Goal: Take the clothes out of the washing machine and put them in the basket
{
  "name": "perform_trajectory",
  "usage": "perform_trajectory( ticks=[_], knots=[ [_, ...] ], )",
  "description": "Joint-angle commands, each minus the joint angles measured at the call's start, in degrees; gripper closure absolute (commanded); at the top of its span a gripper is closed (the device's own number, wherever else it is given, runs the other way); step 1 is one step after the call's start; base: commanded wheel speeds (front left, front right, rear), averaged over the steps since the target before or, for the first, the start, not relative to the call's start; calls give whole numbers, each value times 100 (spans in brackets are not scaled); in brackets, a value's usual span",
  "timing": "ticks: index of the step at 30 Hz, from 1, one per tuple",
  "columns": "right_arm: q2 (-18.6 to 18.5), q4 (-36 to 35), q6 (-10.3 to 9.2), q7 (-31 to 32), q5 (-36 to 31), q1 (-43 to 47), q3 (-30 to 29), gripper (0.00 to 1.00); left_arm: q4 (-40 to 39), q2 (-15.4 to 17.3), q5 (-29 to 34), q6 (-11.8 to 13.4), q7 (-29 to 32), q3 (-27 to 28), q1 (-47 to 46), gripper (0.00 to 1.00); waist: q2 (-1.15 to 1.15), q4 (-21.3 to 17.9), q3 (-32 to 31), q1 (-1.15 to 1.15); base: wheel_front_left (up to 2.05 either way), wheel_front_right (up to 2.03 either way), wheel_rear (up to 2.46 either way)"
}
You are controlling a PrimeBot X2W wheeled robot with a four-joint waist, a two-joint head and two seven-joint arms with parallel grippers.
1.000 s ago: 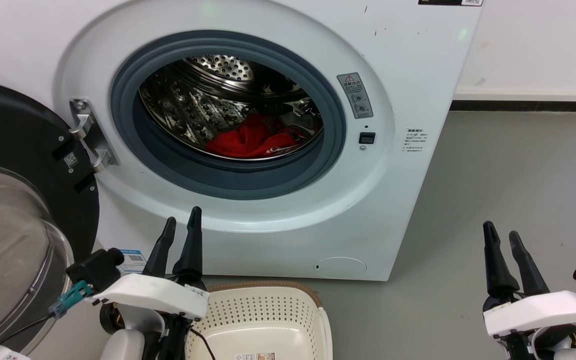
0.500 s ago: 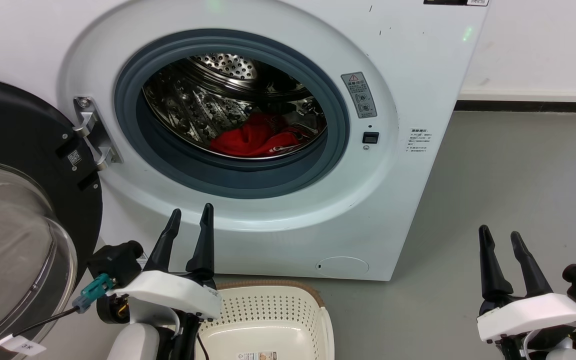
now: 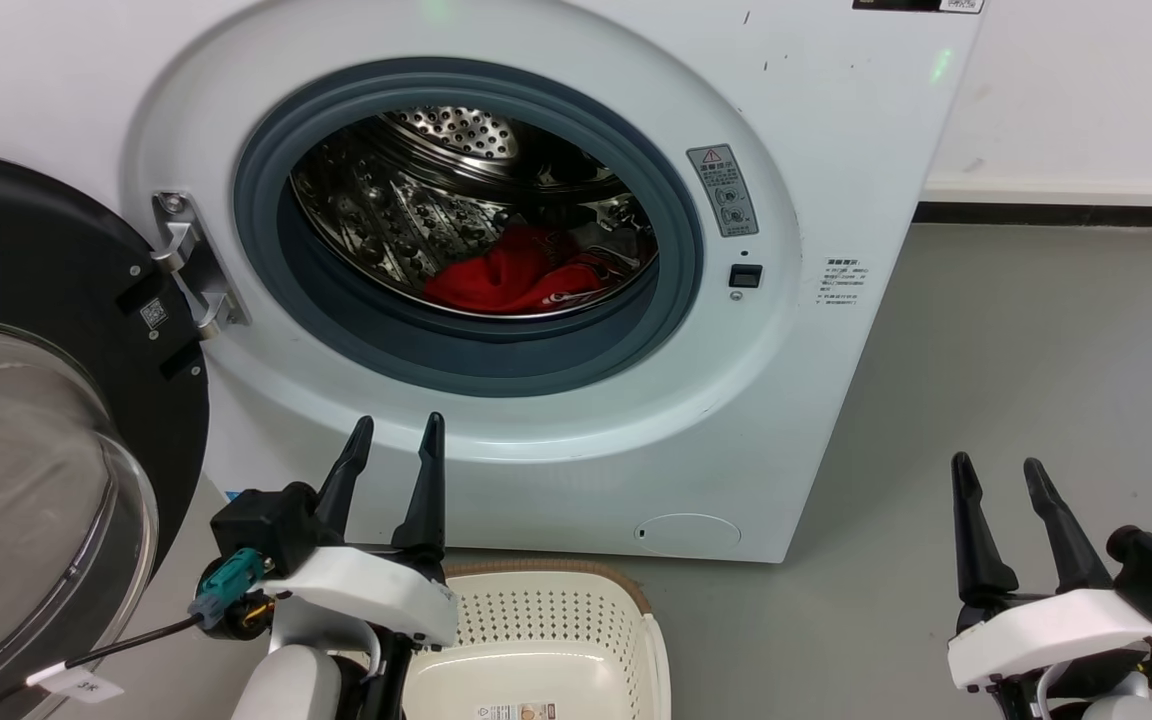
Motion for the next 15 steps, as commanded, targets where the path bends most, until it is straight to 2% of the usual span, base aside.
perform_trajectory(
  ticks=[1,15],
  knots=[
    [0,-64,0,-59,-173,-36,1,0,5,22,175,24,-58,-35,-132,0,0,6,-1,0,0,0,0],
    [1,-123,-1,-158,-799,9,32,0,190,15,835,112,-230,-127,-181,0,0,46,3,0,0,0,0]
  ],
)
